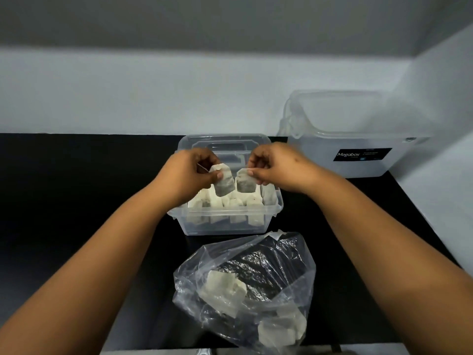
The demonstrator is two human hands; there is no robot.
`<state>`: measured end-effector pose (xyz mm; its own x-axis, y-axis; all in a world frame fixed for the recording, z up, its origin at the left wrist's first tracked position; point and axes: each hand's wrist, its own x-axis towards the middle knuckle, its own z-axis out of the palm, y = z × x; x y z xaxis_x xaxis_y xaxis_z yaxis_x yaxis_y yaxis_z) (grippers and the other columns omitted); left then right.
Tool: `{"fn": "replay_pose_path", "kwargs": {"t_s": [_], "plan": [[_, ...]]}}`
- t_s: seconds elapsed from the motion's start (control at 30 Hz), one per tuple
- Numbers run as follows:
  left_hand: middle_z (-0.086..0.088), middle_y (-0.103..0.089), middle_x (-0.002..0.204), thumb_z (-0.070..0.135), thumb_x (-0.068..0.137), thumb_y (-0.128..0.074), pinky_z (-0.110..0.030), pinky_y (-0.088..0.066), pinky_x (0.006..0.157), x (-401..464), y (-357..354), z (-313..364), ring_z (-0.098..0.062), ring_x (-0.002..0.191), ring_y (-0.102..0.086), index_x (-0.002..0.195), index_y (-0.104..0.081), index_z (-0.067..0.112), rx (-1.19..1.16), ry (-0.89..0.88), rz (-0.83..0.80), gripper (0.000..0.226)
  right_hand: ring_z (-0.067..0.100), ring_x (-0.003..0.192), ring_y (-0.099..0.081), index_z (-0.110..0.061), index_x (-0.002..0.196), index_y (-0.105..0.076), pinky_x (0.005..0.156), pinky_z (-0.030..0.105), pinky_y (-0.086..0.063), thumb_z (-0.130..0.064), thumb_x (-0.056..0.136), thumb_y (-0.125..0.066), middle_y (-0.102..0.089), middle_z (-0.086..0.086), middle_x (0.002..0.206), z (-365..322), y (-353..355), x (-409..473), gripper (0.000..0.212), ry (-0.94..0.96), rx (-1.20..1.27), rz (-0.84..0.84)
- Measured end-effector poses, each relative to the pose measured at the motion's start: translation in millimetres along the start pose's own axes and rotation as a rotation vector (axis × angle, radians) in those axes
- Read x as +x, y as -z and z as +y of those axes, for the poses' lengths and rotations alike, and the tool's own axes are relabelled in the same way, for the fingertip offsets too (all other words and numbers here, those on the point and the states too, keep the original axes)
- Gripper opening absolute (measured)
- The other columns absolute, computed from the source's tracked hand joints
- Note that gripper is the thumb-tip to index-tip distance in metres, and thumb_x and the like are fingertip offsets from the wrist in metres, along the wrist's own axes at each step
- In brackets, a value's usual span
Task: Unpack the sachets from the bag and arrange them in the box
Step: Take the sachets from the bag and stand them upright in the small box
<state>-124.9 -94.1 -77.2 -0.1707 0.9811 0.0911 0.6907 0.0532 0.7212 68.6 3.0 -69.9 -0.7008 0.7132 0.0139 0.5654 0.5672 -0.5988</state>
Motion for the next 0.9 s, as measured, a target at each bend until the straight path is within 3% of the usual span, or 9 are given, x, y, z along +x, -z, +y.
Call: {"fn": "replay_pose_path", "kwargs": {"t_s": [0.13, 0.2, 0.27, 0.37, 0.47, 0.6, 0.7, 0.8, 0.9], "plan": [[-0.001, -0.068, 0.082, 0.02, 0.082, -0.074, -0.033, -0.057, 0.068, 22.4, -3.9, -15.7, -0.015, 0.072, -0.068, 0.091, -0.066, 0.019, 0.11, 0.025, -0.067, 0.012, 0.01, 0.065, -0.063, -0.017, 0.089, -0.063, 0.063, 0.025, -0.051, -0.013, 0.09, -0.064, -0.061, -0.01, 0.07, 1.1, -24.5, 28.7, 0.005, -0.059, -0.202, -0.195], [0.001, -0.066, 0.081, 0.02, 0.082, -0.074, -0.035, -0.057, 0.065, 29.3, -6.6, -20.4, -0.019, 0.074, -0.066, 0.089, -0.066, 0.02, 0.165, 0.02, -0.104, 0.011, 0.013, 0.066, -0.067, -0.012, 0.092, -0.063, 0.068, 0.031, -0.057, -0.006, 0.091, -0.06, -0.064, -0.004, 0.073, 2.3, -37.5, 39.7, 0.007, -0.12, -0.238, -0.327], [0.003, -0.062, 0.078, 0.019, 0.081, -0.074, -0.027, -0.052, 0.063, 33.9, -8.8, -23.7, -0.019, 0.074, -0.064, 0.088, -0.064, 0.02, 0.209, 0.014, -0.133, 0.012, 0.015, 0.065, -0.068, -0.008, 0.095, -0.064, 0.071, 0.033, -0.059, -0.003, 0.09, -0.059, -0.067, 0.001, 0.078, 4.0, -49.0, 47.2, 0.008, -0.188, -0.225, -0.456], [0.001, -0.062, 0.08, 0.017, 0.081, -0.074, -0.031, -0.053, 0.069, 39.5, -10.7, -27.7, -0.02, 0.076, -0.064, 0.088, -0.062, 0.019, 0.224, 0.028, -0.209, 0.014, 0.017, 0.065, -0.063, -0.007, 0.1, -0.066, 0.06, 0.028, -0.056, -0.008, 0.088, -0.066, -0.065, 0.004, 0.085, 4.4, -60.3, 55.2, 0.012, -0.231, -0.296, -0.556], [0.0, -0.063, 0.082, 0.015, 0.082, -0.072, -0.028, -0.051, 0.067, 43.5, -12.0, -29.3, -0.019, 0.076, -0.062, 0.091, -0.063, 0.016, 0.254, 0.045, -0.283, 0.013, 0.018, 0.065, -0.062, -0.008, 0.101, -0.066, 0.051, 0.023, -0.049, -0.008, 0.086, -0.066, -0.065, 0.006, 0.089, 5.9, -66.8, 59.4, 0.015, -0.28, -0.366, -0.595], [-0.002, -0.066, 0.088, 0.013, 0.082, -0.072, -0.032, -0.057, 0.077, 50.8, -16.4, -33.8, -0.018, 0.08, -0.066, 0.092, -0.062, 0.017, 0.289, 0.068, -0.413, 0.015, 0.026, 0.082, -0.071, -0.009, 0.099, -0.07, 0.073, 0.037, -0.061, -0.008, 0.083, -0.067, -0.07, 0.009, 0.098, 12.3, -74.3, 64.0, 0.016, -0.335, -0.447, -0.59], [0.0, -0.064, 0.084, 0.011, 0.082, -0.072, -0.036, -0.059, 0.079, 57.7, -22.7, -36.8, -0.016, 0.073, -0.07, 0.087, -0.059, 0.02, 0.296, 0.105, -0.514, 0.017, 0.026, 0.085, -0.071, -0.01, 0.098, -0.07, 0.076, 0.04, -0.061, -0.005, 0.082, -0.069, -0.071, 0.009, 0.097, 14.4, -75.8, 64.8, 0.017, -0.346, -0.485, -0.565], [0.004, -0.059, 0.08, 0.013, 0.082, -0.073, -0.027, -0.056, 0.068, 64.3, -31.0, -35.3, -0.011, 0.066, -0.064, 0.093, -0.06, 0.017, 0.334, 0.111, -0.581, 0.018, 0.023, 0.082, -0.072, -0.009, 0.101, -0.068, 0.076, 0.038, -0.061, -0.001, 0.083, -0.068, -0.07, 0.008, 0.097, 12.2, -70.6, 64.4, 0.02, -0.352, -0.493, -0.548], [0.003, -0.063, 0.083, 0.017, 0.082, -0.073, -0.019, -0.043, 0.055, 70.0, -41.4, -36.5, -0.008, 0.064, -0.061, 0.099, -0.06, 0.018, 0.418, 0.122, -0.672, 0.021, 0.02, 0.08, -0.073, -0.006, 0.102, -0.067, 0.074, 0.035, -0.061, 0.0, 0.087, -0.064, -0.072, 0.009, 0.099, 9.7, -61.6, 62.8, 0.017, -0.358, -0.478, -0.529]]}}
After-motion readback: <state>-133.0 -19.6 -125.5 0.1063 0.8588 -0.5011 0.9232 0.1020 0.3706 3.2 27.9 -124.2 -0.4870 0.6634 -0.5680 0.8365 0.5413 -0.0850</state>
